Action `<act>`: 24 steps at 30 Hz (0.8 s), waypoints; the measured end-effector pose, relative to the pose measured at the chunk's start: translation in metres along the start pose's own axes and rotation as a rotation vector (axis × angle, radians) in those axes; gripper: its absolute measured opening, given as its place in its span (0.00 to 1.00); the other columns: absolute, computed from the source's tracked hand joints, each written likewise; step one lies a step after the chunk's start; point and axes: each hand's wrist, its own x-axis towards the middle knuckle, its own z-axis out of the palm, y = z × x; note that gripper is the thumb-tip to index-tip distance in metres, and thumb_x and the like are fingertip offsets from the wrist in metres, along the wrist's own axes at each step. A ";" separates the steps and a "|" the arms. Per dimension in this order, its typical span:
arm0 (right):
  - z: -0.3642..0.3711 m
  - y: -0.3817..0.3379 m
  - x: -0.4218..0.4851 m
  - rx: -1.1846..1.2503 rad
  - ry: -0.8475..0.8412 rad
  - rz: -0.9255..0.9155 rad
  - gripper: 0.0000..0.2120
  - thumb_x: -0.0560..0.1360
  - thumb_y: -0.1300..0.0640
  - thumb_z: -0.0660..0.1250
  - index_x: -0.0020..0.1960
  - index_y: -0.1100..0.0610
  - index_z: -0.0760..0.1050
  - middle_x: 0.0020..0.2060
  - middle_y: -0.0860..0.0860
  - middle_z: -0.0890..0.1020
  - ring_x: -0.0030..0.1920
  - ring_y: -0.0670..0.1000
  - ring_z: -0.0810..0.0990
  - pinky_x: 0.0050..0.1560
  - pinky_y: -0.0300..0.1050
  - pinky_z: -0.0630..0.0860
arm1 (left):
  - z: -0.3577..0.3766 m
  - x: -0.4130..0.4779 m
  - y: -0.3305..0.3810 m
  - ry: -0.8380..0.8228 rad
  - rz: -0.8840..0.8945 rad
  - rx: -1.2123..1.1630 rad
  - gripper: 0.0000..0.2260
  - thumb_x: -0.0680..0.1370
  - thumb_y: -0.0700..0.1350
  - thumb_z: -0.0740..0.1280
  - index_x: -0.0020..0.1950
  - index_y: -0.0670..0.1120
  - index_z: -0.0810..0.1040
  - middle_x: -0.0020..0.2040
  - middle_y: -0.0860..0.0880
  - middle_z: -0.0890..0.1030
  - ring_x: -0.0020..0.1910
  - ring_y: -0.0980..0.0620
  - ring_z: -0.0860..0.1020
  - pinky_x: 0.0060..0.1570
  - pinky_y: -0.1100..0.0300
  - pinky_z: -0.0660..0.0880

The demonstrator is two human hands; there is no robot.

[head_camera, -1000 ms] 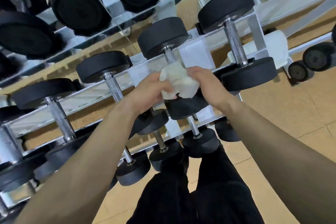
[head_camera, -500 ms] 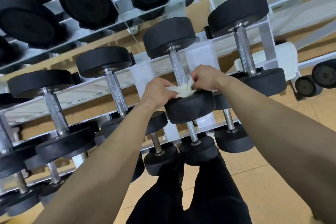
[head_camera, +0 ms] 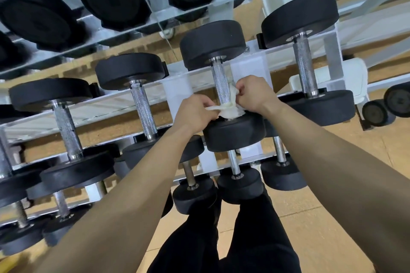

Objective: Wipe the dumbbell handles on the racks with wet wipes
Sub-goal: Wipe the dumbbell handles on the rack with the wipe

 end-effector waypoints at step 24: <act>-0.018 -0.035 -0.014 0.723 -0.426 0.286 0.23 0.81 0.35 0.59 0.57 0.53 0.77 0.46 0.52 0.86 0.45 0.50 0.85 0.49 0.43 0.80 | 0.011 -0.040 0.021 0.266 0.051 -0.407 0.05 0.76 0.42 0.71 0.48 0.52 0.82 0.43 0.55 0.83 0.44 0.60 0.80 0.45 0.67 0.75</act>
